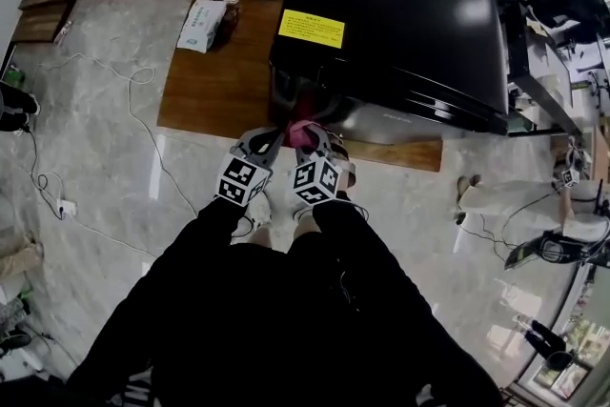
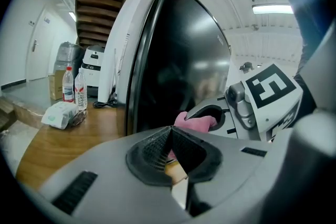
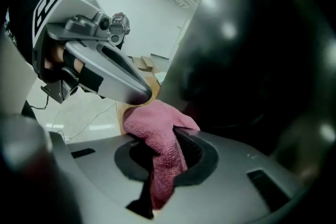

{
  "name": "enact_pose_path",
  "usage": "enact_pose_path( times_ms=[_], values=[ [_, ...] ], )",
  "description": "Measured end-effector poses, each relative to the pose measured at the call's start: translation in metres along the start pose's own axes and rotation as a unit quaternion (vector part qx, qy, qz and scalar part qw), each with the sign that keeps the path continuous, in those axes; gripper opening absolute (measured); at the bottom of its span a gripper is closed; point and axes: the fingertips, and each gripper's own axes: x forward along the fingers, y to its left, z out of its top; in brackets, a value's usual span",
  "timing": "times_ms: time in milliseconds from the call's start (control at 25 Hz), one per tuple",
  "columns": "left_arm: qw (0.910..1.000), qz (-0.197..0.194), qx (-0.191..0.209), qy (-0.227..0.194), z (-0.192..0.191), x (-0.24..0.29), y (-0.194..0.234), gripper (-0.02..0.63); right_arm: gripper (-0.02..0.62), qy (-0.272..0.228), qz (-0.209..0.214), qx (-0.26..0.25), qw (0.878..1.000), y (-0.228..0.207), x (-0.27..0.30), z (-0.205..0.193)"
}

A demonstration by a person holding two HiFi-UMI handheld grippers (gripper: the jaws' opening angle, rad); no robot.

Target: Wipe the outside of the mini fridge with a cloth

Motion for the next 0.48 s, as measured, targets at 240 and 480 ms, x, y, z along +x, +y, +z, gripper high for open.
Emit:
enact_pose_path(
  times_ms=[240,480],
  values=[
    [0.9996,0.009,-0.009,0.026,-0.024,0.005,0.002,0.006,0.057,0.041,0.027,-0.019,0.999,0.021,0.032,-0.032],
    [0.9991,0.017,-0.013,0.037,-0.035,-0.006,0.003,0.006,0.057,0.077,0.049,-0.023,0.996,0.037,0.054,-0.056]
  ],
)
